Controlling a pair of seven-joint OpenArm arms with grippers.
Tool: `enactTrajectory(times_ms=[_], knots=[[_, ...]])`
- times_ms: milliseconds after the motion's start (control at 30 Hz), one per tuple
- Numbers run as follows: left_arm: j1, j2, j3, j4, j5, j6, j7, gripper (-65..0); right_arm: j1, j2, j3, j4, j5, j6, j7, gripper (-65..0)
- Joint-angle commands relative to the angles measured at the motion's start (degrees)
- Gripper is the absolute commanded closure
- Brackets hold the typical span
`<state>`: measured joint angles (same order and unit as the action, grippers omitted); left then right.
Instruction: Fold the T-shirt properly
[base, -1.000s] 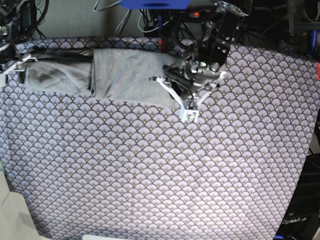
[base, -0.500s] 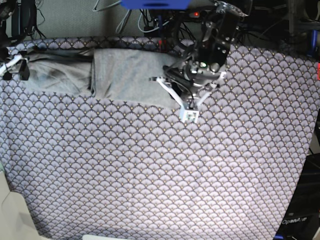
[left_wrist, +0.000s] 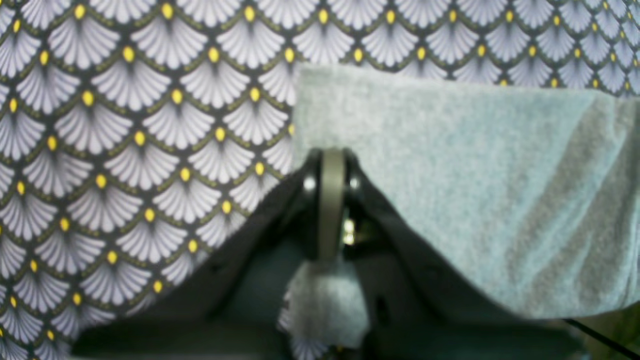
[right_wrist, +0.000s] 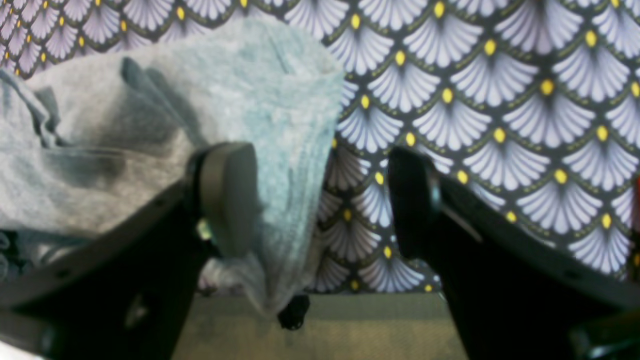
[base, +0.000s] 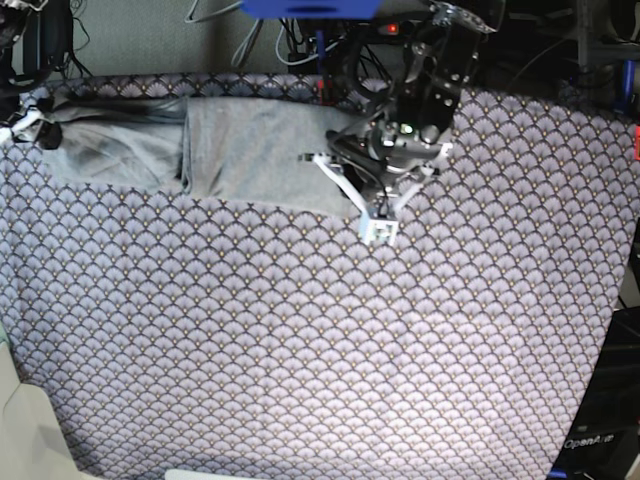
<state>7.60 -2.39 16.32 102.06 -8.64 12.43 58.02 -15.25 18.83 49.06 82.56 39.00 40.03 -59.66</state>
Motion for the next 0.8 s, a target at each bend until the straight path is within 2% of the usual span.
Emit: enactTrajectory(times_ms=[0, 167, 633, 700, 767], knots=[[-0.69, 0.24, -0.01, 1.37, -0.01, -0.07, -0.83, 0.0, 0.26, 0.99, -0.49, 0.91, 1.04, -0.03, 0.89, -42.0], [-0.87, 0.24, -0.10, 1.37, -0.01, -0.07, -0.66, 0.0, 0.17, 0.99, -6.99, 0.82, 1.04, -0.03, 0.89, -42.0], [-0.96, 0.24, -0.10, 1.46, -0.01, -0.07, -0.74, 0.0, 0.34, 0.91, -8.40, 0.73, 1.13, -0.03, 0.89, -41.2], [-1.05, 0.24, -0.10, 1.46, -0.01, -0.07, -0.92, 0.0, 0.34, 0.91, -8.40, 0.73, 1.13, -0.03, 0.89, -38.1], [-1.05, 0.24, -0.18, 1.46, -0.01, -0.07, -1.01, 0.0, 0.34, 0.91, -8.40, 0.73, 1.13, -0.03, 0.80, -31.0]])
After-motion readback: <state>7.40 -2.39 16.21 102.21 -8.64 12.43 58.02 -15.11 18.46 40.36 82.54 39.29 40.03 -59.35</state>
